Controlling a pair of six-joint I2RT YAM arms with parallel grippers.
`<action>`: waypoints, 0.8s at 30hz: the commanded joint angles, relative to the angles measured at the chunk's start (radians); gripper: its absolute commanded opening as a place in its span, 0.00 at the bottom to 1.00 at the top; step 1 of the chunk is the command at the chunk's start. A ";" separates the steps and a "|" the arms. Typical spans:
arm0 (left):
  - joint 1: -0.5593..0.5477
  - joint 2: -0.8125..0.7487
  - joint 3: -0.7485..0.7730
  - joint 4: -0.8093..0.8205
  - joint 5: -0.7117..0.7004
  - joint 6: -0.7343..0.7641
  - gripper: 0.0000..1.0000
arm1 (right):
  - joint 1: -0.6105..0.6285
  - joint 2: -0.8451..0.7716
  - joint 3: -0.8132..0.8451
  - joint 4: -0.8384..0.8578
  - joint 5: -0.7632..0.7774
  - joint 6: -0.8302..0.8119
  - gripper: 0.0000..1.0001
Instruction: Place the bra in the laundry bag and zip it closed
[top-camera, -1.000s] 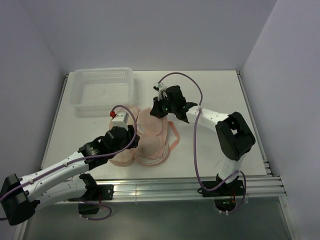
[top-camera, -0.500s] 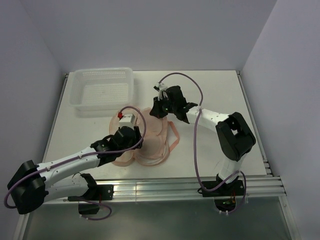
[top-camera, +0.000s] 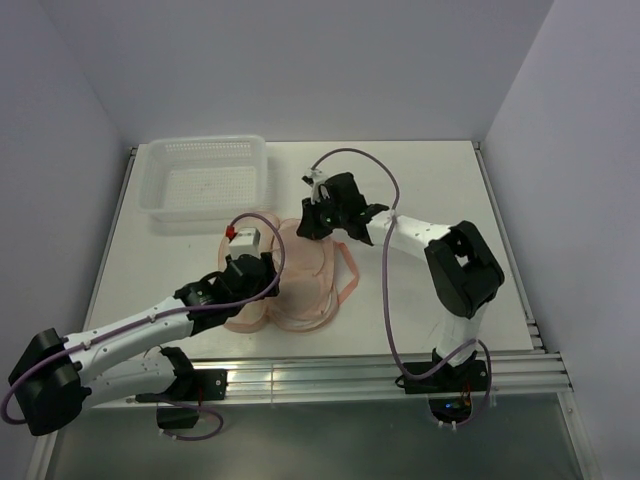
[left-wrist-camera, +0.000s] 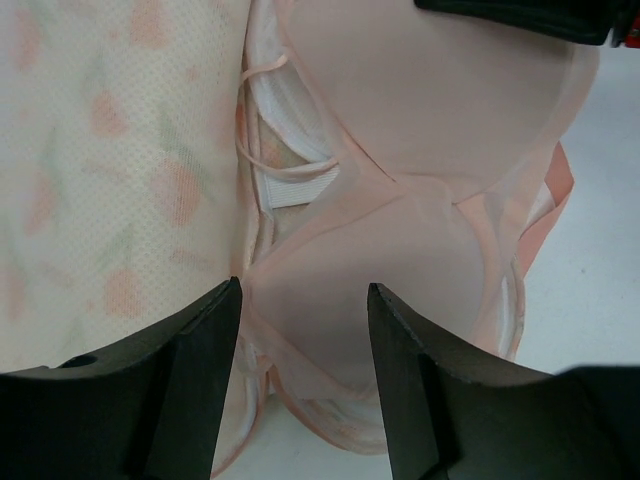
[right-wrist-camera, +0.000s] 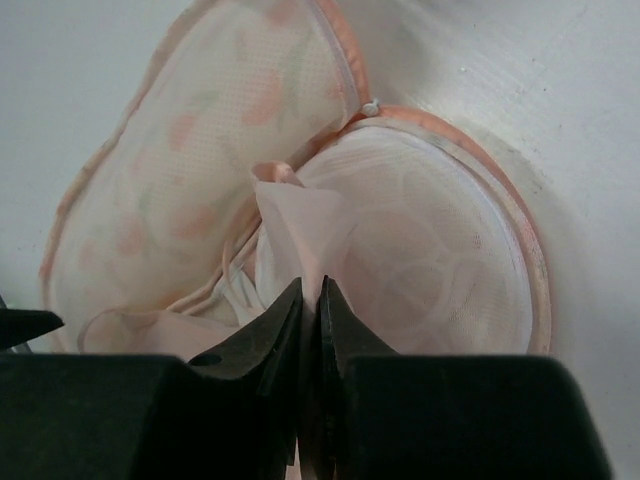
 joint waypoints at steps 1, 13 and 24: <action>0.004 -0.007 0.030 -0.033 -0.034 -0.023 0.60 | 0.007 0.065 0.057 -0.026 0.031 0.036 0.18; 0.004 -0.047 0.038 -0.054 -0.036 -0.024 0.62 | 0.004 0.190 0.090 0.178 0.020 0.161 0.28; -0.002 0.028 0.032 0.002 0.079 -0.009 0.64 | -0.010 0.024 0.079 0.115 0.122 0.114 0.84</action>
